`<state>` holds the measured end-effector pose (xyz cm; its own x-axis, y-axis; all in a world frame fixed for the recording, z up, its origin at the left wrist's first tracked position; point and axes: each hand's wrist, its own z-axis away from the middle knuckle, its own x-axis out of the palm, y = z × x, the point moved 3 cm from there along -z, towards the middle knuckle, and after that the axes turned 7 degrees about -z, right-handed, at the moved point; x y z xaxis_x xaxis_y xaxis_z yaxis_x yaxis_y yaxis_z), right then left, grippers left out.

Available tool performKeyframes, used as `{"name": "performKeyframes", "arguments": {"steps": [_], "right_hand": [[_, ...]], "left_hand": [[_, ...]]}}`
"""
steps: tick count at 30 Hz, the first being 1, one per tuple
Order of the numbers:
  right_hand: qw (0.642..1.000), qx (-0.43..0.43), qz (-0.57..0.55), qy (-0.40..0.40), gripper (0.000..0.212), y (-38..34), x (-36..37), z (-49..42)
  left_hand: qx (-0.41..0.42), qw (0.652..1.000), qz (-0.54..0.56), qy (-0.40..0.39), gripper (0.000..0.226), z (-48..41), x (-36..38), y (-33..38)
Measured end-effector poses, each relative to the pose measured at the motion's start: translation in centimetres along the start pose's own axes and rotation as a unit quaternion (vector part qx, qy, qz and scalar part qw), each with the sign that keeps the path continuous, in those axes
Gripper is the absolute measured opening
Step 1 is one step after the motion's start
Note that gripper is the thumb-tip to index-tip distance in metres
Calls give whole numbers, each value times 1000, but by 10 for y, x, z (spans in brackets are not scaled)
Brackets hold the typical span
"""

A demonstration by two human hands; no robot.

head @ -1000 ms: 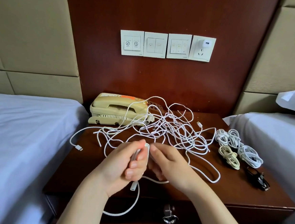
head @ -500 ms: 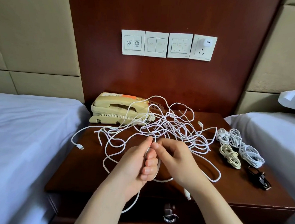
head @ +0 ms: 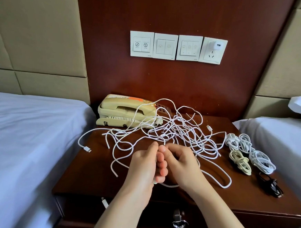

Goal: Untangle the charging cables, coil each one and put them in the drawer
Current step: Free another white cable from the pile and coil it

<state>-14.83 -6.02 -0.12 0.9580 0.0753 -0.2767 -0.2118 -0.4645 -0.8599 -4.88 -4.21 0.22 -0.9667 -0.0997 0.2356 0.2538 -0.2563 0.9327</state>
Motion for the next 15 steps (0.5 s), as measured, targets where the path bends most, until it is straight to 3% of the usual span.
{"name": "performKeyframes", "arguments": {"steps": [6, 11, 13, 15], "right_hand": [[999, 13, -33, -4, 40, 0, 6, 0], [999, -16, -38, 0, 34, -5, 9, -1], [1000, -23, -18, -5, 33, -8, 11, 1], [999, -32, 15, -12, 33, -9, 13, 3]], "left_hand": [[7, 1000, 2, -6, 43, 1, -4, 1], [-80, 980, 117, -139, 39, 0, -12, 10], [-38, 994, 38, -99, 40, -4, -20, 9], [21, 998, -53, -6, 39, -10, -29, 9]]}}
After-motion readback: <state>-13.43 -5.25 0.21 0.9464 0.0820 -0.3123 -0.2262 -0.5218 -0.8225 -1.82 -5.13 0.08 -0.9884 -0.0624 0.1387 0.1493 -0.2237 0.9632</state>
